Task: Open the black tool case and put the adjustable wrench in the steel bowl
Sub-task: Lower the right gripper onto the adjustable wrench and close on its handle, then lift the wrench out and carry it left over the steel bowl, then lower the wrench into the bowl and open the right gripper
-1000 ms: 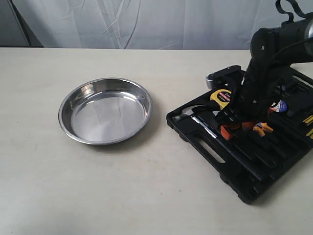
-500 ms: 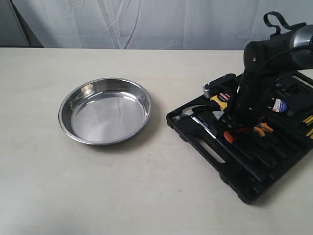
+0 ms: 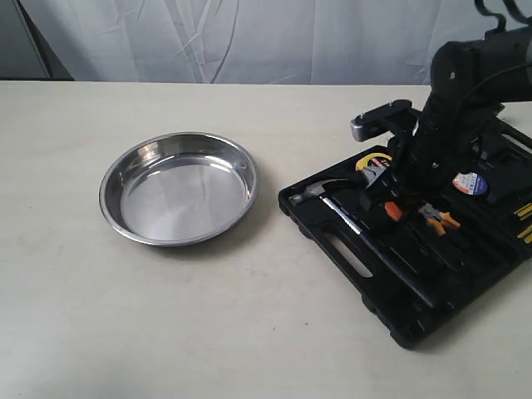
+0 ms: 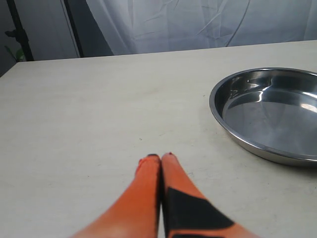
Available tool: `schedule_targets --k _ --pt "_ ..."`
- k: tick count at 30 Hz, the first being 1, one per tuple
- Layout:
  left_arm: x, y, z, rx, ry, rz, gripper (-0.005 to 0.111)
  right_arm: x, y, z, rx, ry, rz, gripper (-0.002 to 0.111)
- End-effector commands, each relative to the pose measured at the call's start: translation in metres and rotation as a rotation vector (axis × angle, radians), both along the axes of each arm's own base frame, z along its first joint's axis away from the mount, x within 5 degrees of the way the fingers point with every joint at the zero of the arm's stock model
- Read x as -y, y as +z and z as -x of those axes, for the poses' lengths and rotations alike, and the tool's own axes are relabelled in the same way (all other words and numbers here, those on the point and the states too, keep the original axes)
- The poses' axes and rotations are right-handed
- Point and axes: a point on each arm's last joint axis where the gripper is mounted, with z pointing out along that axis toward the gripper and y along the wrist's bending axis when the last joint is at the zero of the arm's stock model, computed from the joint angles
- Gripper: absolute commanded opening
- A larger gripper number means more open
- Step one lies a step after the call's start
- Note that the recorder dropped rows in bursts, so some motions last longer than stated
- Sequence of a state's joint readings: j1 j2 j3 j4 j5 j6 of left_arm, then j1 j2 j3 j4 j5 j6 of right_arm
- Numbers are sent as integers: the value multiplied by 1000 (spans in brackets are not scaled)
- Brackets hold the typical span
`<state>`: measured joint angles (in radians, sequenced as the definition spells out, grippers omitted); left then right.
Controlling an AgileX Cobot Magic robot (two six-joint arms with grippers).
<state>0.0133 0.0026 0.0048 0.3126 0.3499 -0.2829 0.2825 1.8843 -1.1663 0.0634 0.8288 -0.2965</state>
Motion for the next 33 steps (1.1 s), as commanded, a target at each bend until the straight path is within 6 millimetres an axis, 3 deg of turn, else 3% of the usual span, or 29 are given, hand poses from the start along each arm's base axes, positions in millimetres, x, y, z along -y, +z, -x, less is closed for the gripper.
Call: schedule_targets --k 1,6,9,15,18,20,21,23,25,30,33 --pt "0 2 0 14 3 -5 0 1 30 2 96 -9 -30 0" --pt "0 2 0 14 3 -5 0 -4 47 1 166 -55 -119 0" --pt "0 2 0 14 3 -5 0 -18 60 -2 182 -47 -236 0" --pt "0 2 0 14 3 -5 0 -77 92 -14 270 115 -388 -1" --pt "0 2 0 14 3 -5 0 -114 96 -25 298 194 -416 -1" --pt "0 2 0 14 3 -5 0 -141 93 -32 303 243 -433 -1" --pt "0 2 0 14 3 -5 0 -167 86 -39 310 284 -446 -1" --pt "0 2 0 14 3 -5 0 -197 70 -49 312 328 -461 -1" --pt "0 2 0 14 3 -5 0 -217 53 -53 294 395 -454 -1" --pt "0 2 0 14 3 -5 0 -229 15 -62 234 440 -440 -1" --pt "0 2 0 14 3 -5 0 -233 8 -63 253 453 -441 -1"
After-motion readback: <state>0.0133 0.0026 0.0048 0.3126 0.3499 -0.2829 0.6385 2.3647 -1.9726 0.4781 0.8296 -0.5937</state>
